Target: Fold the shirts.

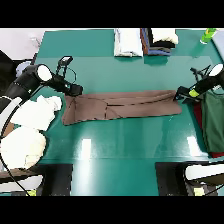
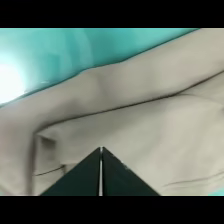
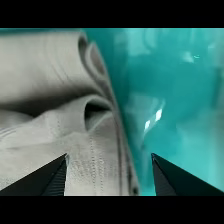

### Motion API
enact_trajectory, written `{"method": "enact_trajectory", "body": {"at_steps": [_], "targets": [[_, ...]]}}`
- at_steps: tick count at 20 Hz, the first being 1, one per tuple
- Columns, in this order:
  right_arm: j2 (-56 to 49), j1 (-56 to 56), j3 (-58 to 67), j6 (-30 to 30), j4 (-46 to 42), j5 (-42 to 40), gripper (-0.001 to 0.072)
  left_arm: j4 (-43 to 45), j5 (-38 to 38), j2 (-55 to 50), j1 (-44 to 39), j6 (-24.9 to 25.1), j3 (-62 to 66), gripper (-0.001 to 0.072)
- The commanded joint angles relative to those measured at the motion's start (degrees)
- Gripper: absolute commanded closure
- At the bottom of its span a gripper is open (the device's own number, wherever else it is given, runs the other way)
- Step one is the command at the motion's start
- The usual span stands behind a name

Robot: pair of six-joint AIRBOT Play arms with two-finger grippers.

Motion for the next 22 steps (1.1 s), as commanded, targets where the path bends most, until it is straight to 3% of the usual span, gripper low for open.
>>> {"method": "enact_trajectory", "body": {"at_steps": [1, 4, 5, 7, 8, 11, 15, 22], "targets": [[-0.02, 1.14, -5.51, -0.96, 2.99, -4.61, 0.0128, -4.37, 1.68, -0.07, -0.09, 0.17, 0.04, 0.0681], [-0.02, 3.89, -6.40, -0.96, 2.60, -6.03, 0.0198, -4.44, 2.16, -0.07, -1.57, 0.13, 0.00, 0.0681], [0.00, 4.74, -5.70, -0.96, 1.60, -5.92, 0.0364, -4.42, 2.47, -0.11, -2.51, 0.02, 0.00, 0.0681], [0.00, 6.27, -3.74, -0.94, -0.22, -4.72, 0.0619, -4.42, 3.45, -0.13, -4.66, -0.31, 0.00, 0.0682], [0.00, 6.71, -2.49, -0.92, -1.20, -3.19, 0.0691, -4.39, 4.33, -0.37, -6.10, -1.25, 0.00, 0.0682], [0.55, 8.37, 1.75, -0.87, -3.13, 2.99, 0.0693, -4.55, 6.34, -2.97, -10.03, -1.79, 0.46, 0.0682], [8.11, 10.82, 5.40, -0.15, -3.96, 5.16, 0.0693, -5.86, 6.45, -9.94, -14.78, -1.62, 6.12, 0.0682], [18.40, 16.65, 16.46, 2.71, 5.03, 8.66, 0.0693, -6.12, 5.14, -23.96, -22.32, -1.53, 18.67, 0.0682]]}}
